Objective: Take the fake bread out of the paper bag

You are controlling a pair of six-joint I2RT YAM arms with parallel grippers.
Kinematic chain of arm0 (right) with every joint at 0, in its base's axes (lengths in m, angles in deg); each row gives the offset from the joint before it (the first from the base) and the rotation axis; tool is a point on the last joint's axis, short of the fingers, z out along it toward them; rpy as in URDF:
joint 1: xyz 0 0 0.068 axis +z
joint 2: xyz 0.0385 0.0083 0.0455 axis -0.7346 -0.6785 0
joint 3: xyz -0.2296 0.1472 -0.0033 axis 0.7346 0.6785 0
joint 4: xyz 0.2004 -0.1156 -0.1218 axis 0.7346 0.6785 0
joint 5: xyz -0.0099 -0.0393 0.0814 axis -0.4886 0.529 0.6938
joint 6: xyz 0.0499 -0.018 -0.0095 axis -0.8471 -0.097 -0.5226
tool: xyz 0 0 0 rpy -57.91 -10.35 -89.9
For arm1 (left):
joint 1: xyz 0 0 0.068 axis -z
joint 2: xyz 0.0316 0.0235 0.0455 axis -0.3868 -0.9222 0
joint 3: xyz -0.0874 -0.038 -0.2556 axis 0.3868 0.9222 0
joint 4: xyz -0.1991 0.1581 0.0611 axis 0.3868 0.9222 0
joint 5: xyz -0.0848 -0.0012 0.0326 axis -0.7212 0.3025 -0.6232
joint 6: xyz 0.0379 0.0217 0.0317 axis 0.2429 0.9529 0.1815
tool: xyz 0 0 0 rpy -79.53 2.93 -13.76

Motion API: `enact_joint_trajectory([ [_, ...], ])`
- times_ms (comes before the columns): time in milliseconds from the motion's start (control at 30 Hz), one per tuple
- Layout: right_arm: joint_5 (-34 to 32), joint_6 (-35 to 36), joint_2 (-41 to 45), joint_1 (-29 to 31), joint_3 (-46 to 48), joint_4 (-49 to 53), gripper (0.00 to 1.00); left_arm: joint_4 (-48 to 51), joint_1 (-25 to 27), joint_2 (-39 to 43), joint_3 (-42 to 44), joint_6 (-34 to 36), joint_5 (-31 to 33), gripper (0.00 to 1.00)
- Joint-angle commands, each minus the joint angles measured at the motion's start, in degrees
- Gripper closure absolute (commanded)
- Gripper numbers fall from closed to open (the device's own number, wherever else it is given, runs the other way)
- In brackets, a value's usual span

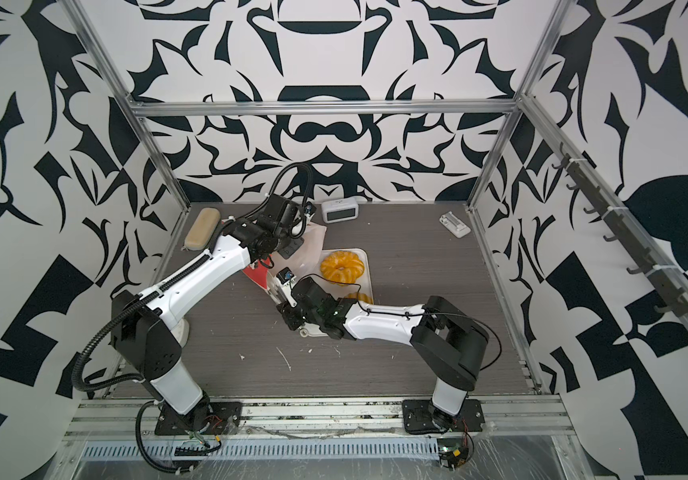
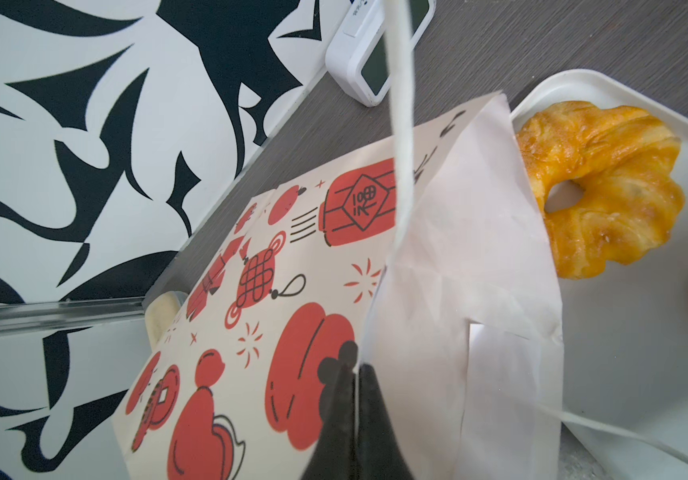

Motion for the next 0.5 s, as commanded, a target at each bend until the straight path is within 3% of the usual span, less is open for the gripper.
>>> enact_joint_trajectory([
  [0, 0.7, 0.73, 1.28, 0.01, -0.56, -6.12, 0.63, -0.67, 1.58, -0.84, -3.68, 0.26, 1.78, 1.0],
  [233, -1.83, 1.88, 1.92, -0.07, -1.07, -2.85, 0.64, -2.95, 1.76, 1.0, -0.38, 0.3, 3.09, 1.0],
  [467, -7.43, 2.54, 3.9, -0.03, -0.36, 4.68, 0.64, -15.75, 1.68, 11.75, 15.23, 1.22, 0.93, 1.0],
])
